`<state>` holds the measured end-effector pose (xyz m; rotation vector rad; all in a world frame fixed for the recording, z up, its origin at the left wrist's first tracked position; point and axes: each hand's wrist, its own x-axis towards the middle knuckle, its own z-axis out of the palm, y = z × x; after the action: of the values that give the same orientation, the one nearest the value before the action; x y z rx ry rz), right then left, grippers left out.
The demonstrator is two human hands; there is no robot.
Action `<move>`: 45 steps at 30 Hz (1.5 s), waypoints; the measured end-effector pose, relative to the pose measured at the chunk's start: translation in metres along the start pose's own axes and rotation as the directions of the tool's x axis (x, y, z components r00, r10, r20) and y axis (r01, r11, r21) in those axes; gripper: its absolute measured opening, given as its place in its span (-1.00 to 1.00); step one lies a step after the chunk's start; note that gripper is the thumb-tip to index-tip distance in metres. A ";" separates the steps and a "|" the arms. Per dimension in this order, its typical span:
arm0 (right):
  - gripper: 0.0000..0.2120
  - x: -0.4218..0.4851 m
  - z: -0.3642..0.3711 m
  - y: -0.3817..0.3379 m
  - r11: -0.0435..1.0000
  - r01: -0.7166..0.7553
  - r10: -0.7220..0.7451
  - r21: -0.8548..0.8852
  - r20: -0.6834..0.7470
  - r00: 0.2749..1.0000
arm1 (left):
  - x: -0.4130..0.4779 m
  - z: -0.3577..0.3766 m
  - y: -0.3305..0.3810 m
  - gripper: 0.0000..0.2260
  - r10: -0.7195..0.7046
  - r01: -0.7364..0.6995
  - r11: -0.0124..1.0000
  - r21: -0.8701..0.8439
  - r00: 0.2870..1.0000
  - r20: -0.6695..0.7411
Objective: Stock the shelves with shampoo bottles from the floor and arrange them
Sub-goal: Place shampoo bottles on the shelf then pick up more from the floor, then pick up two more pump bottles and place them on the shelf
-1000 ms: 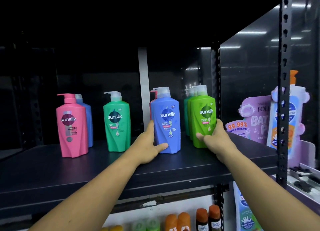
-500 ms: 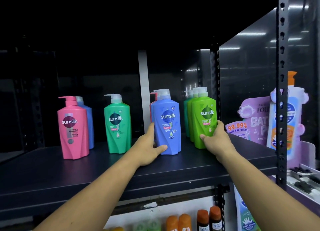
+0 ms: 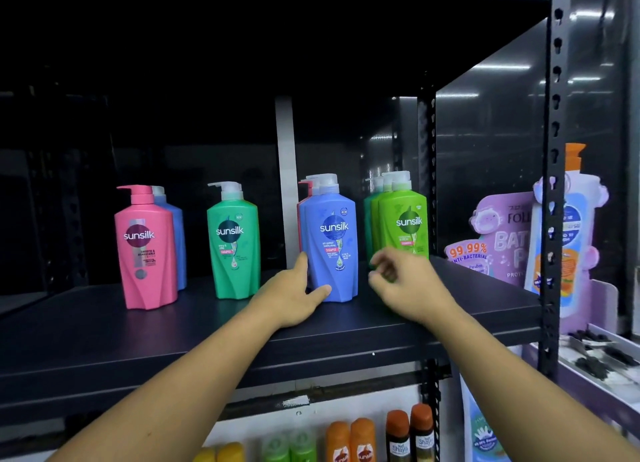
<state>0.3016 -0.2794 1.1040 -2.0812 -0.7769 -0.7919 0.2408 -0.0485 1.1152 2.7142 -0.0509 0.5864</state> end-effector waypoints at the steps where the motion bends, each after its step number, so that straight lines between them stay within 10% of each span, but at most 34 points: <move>1: -0.91 -0.001 0.000 -0.003 0.997 0.048 -0.041 -0.052 0.125 0.991 | -0.004 -0.002 0.001 -0.47 -0.011 0.010 0.998 0.067 1.000 0.014; 15: -0.56 -0.040 -0.020 -0.046 0.917 0.253 -0.067 -0.307 0.508 0.859 | -0.094 -0.041 0.000 -0.39 0.030 -0.065 0.978 0.198 0.984 0.175; 23: -0.52 -0.168 -0.023 -0.078 0.935 0.343 -0.302 -0.094 0.299 0.905 | -0.214 0.009 0.013 -0.71 0.206 -0.269 0.943 -0.194 0.934 -0.293; 34: -0.59 -0.446 0.025 -0.050 0.996 -0.031 0.073 -0.083 0.567 0.820 | -0.394 0.190 -0.031 -0.57 0.016 0.085 0.951 -0.296 0.946 0.323; 45: -0.34 -0.628 0.088 -0.044 0.884 -0.328 0.440 -0.334 0.833 0.335 | -0.548 0.315 -0.061 -0.46 -0.117 0.347 0.931 -0.111 0.573 0.811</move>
<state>-0.0973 -0.3477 0.6137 -2.5995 -0.6799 0.7066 -0.1287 -0.1258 0.6050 2.4216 0.0105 -0.7146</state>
